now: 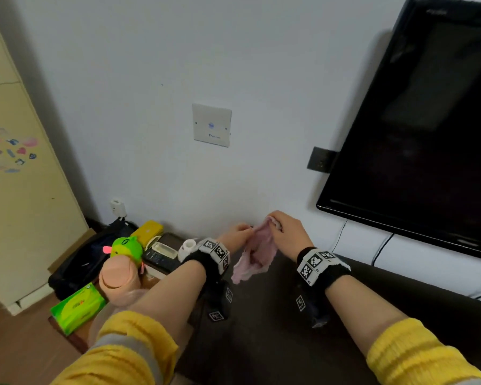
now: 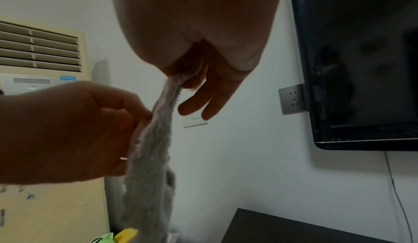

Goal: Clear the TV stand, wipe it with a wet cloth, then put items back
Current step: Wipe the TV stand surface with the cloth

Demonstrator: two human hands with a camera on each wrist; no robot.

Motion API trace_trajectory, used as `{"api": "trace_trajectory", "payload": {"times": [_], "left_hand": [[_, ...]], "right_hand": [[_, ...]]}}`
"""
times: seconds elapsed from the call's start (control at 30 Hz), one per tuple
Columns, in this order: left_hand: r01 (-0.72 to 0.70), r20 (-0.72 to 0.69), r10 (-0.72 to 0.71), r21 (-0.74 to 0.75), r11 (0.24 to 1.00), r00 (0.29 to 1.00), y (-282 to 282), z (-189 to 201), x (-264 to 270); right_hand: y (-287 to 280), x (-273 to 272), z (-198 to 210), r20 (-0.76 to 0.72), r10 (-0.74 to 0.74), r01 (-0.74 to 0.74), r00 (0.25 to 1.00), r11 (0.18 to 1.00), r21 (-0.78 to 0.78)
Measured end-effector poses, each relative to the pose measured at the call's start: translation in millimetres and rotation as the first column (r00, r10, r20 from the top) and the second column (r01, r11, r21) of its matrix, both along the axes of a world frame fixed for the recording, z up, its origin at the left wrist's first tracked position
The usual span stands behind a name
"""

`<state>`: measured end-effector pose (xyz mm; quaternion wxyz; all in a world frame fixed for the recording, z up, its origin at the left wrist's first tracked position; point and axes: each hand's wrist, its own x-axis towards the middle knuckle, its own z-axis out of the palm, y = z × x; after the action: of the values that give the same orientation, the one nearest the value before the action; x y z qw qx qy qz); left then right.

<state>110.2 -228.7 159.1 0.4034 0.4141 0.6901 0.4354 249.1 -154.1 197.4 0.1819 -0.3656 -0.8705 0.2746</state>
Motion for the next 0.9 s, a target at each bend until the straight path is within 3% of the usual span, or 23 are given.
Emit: {"api": "trace_trajectory", "payload": {"times": [0.1,0.17,0.27,0.37,0.53,0.73,0.9], "left_hand": [[-0.103,0.162,0.093,0.054,0.993,0.982,6,-9,10],[-0.021,0.077,0.016,0.07,0.997,0.997,11,-10,12],[0.111,-0.172,-0.104,0.034,0.993,0.98,18,-2,10],[0.122,-0.215,-0.124,-0.024,0.992,0.969,26,6,2],[0.249,-0.379,-0.264,-0.088,0.964,0.887,22,17,0],[0.36,-0.453,-0.337,-0.039,0.932,0.825,19,17,-23],[0.366,-0.429,-0.364,-0.08,0.927,0.827,12,23,-39]], "right_hand": [[9,4,5,-0.03,-0.024,0.025,0.999,0.999,0.028],[13,6,9,-0.059,-0.02,0.023,0.998,0.998,0.054],[15,8,12,-0.157,-0.032,0.044,0.987,0.996,0.076],[16,8,11,-0.217,-0.096,0.11,0.971,0.993,0.053],[19,11,11,-0.182,-0.134,0.141,0.974,0.99,0.027],[25,20,11,-0.133,-0.182,0.185,0.974,0.983,0.014],[23,25,7,-0.086,-0.275,0.28,0.958,0.959,0.043]]}}
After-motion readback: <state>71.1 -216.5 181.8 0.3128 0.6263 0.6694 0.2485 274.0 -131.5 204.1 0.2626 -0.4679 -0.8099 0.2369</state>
